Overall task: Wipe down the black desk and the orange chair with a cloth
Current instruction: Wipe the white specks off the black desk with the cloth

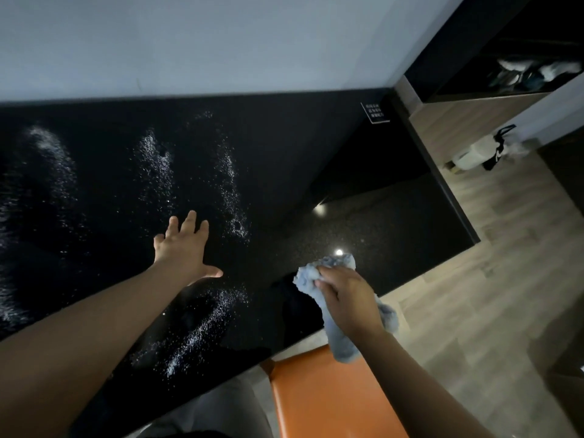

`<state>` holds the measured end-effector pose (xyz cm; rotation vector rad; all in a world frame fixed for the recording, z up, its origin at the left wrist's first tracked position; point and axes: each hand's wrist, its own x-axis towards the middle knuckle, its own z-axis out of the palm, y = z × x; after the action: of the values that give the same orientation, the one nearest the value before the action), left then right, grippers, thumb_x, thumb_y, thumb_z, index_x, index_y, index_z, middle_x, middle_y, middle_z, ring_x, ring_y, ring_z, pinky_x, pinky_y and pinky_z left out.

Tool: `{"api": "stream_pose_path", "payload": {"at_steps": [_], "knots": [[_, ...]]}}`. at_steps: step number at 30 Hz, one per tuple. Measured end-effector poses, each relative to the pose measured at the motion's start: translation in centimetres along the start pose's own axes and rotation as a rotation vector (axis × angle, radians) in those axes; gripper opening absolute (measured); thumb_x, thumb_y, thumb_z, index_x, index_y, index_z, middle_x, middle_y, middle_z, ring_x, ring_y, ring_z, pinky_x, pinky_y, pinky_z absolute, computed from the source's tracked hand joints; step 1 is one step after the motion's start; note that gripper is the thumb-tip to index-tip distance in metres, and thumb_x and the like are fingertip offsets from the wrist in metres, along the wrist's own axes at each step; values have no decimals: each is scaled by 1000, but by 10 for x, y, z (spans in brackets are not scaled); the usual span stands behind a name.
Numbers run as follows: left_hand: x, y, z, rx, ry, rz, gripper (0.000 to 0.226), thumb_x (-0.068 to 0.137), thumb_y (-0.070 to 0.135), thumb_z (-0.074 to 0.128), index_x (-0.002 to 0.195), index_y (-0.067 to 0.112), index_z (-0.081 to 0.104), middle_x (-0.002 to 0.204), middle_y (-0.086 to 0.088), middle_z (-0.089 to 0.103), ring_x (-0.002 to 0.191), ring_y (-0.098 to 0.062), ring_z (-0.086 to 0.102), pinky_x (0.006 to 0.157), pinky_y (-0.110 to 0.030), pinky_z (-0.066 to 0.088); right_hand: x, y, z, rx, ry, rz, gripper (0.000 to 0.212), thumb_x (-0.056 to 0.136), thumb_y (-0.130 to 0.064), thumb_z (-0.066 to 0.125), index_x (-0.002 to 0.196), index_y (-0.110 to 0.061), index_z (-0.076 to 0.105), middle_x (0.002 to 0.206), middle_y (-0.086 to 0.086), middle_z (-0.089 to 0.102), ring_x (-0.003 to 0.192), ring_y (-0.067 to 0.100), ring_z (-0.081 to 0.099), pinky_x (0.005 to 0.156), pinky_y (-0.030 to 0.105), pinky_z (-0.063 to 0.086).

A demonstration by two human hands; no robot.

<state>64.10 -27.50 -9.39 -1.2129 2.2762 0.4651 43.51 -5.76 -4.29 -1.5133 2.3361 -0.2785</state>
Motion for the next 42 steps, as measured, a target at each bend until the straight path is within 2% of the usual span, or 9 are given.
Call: {"api": "stream_pose_path", "payload": {"at_steps": [4, 7, 11, 16, 23, 26, 33, 37, 42], "knots": [[2, -11, -15, -113, 14, -2, 103, 75, 69, 62, 153, 22, 13, 160, -5, 4, 145, -31, 15, 110, -46, 36, 66, -24, -8, 36, 72, -66, 23, 96, -23, 48, 112, -23, 64, 106, -7, 67, 100, 6, 59, 91, 26, 47], [10, -21, -25, -183, 82, -14, 96, 78, 65, 63, 152, 22, 19, 159, -3, 12, 143, -28, 19, 113, -45, 32, 120, -42, -11, 47, 110, -127, 22, 95, -20, 49, 110, -22, 65, 106, -6, 66, 99, 9, 59, 89, 26, 47], [26, -38, -32, -168, 142, -75, 104, 77, 67, 62, 154, 23, 7, 161, -3, -2, 148, -31, -1, 118, -49, 18, 195, -64, -13, 51, 180, -199, 21, 92, -16, 53, 108, -15, 67, 104, 1, 67, 97, 16, 60, 80, 22, 42], [52, -57, -34, -163, 55, -263, 135, 60, 86, 56, 150, 19, -20, 156, -13, -28, 144, -44, -16, 115, -57, 11, 280, -90, -11, 40, 177, -285, 22, 92, -14, 54, 109, -11, 68, 105, 7, 68, 98, 25, 61, 81, 35, 48], [69, -76, -20, -200, 33, -269, 140, 53, 89, 57, 150, 23, -18, 154, -7, -32, 144, -41, -19, 114, -60, 11, 369, -116, -4, 38, 134, -347, 22, 94, -16, 48, 107, -13, 66, 111, 2, 66, 100, 24, 60, 83, 41, 48], [71, -75, -16, -216, 21, -280, 140, 54, 86, 60, 149, 23, -22, 152, -6, -38, 143, -40, -23, 114, -60, 6, 398, -124, 1, 22, 151, -353, 21, 93, -16, 50, 106, -12, 66, 105, 6, 67, 95, 28, 60, 79, 42, 48], [72, -73, -20, -244, -12, -290, 140, 57, 81, 64, 148, 23, -24, 149, -6, -42, 141, -40, -29, 114, -61, 1, 449, -134, 9, 11, 161, -386, 17, 92, -15, 50, 98, -12, 66, 89, 6, 67, 82, 27, 59, 61, 29, 36], [74, -72, -20, -230, -35, -289, 141, 57, 82, 63, 147, 22, -28, 147, -7, -45, 139, -42, -30, 114, -62, 1, 465, -138, 16, -14, 146, -372, 18, 92, -16, 50, 99, -8, 65, 96, 9, 67, 90, 29, 59, 74, 40, 48], [76, -72, -18, -225, -38, -293, 142, 56, 83, 63, 146, 22, -28, 147, -7, -45, 140, -42, -29, 113, -62, 1, 470, -139, 29, -100, 73, -322, 21, 95, -23, 48, 101, -12, 65, 100, 8, 67, 97, 29, 58, 75, 37, 47]]}}
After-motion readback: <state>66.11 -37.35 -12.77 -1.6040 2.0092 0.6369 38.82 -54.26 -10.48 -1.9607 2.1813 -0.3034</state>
